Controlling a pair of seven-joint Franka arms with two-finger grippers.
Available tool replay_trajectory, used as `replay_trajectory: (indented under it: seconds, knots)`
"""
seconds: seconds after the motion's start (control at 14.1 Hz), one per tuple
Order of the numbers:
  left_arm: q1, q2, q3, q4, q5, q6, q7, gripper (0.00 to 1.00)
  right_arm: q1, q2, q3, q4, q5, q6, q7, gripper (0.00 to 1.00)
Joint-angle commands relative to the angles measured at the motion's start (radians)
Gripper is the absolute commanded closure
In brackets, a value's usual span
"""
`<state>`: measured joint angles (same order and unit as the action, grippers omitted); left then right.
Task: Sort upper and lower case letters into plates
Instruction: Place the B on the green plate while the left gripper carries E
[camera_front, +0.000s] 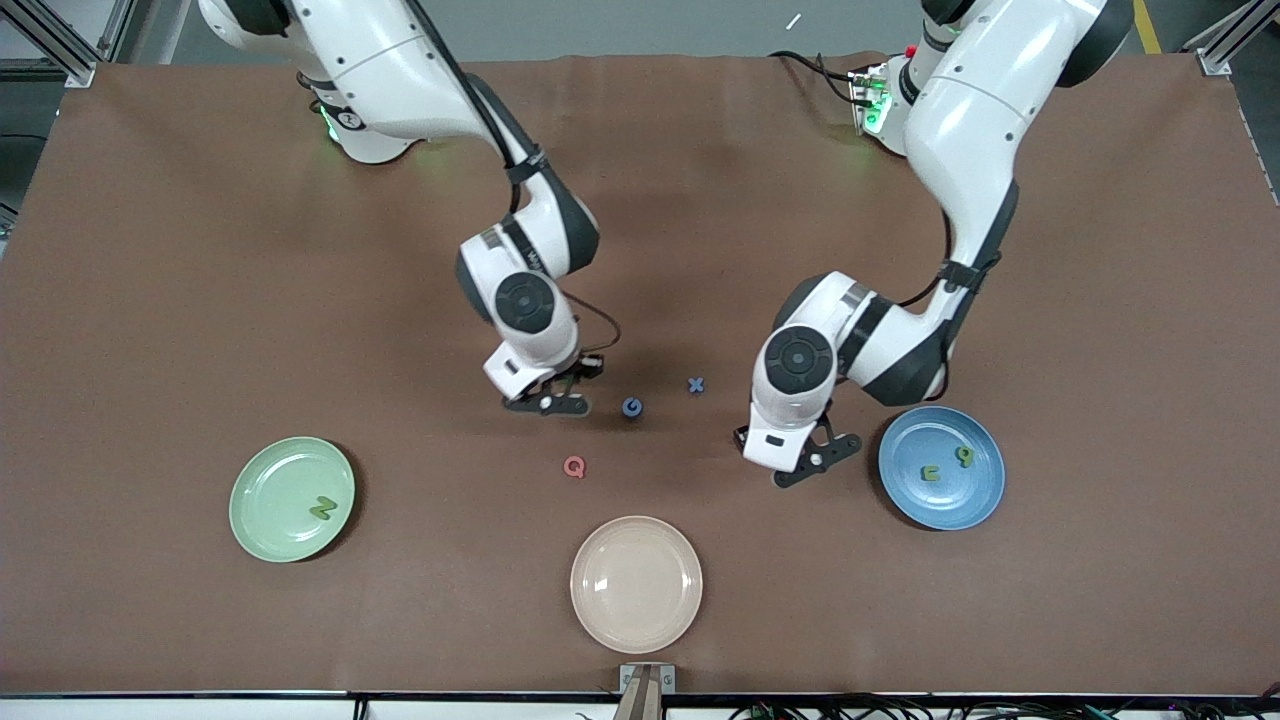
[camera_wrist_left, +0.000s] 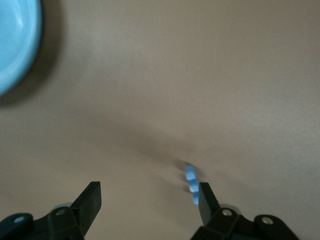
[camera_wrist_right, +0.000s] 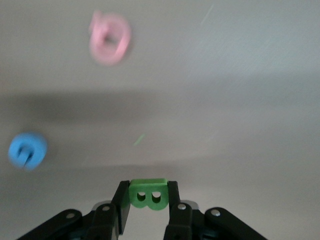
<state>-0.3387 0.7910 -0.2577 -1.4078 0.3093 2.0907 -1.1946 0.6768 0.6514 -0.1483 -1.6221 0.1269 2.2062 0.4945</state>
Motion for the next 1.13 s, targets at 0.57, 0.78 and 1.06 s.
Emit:
replay_trajectory:
  seconds: [0.57, 0.78, 1.06]
  knots:
    - [-0.034, 0.111, 0.012, 0.056, -0.001, 0.108, -0.191, 0.58, -0.410, 0.016, -0.045, 0.096, -0.249, -0.040, -0.695, 0.97]
    - [-0.031, 0.109, 0.014, 0.055, 0.002, 0.121, -0.198, 0.96, -0.459, 0.053, -0.045, 0.094, -0.294, 0.045, -0.751, 0.87]
    - [0.010, 0.059, 0.035, 0.053, 0.017, 0.121, -0.143, 1.00, -0.483, 0.086, -0.043, 0.091, -0.294, 0.127, -0.751, 0.17]
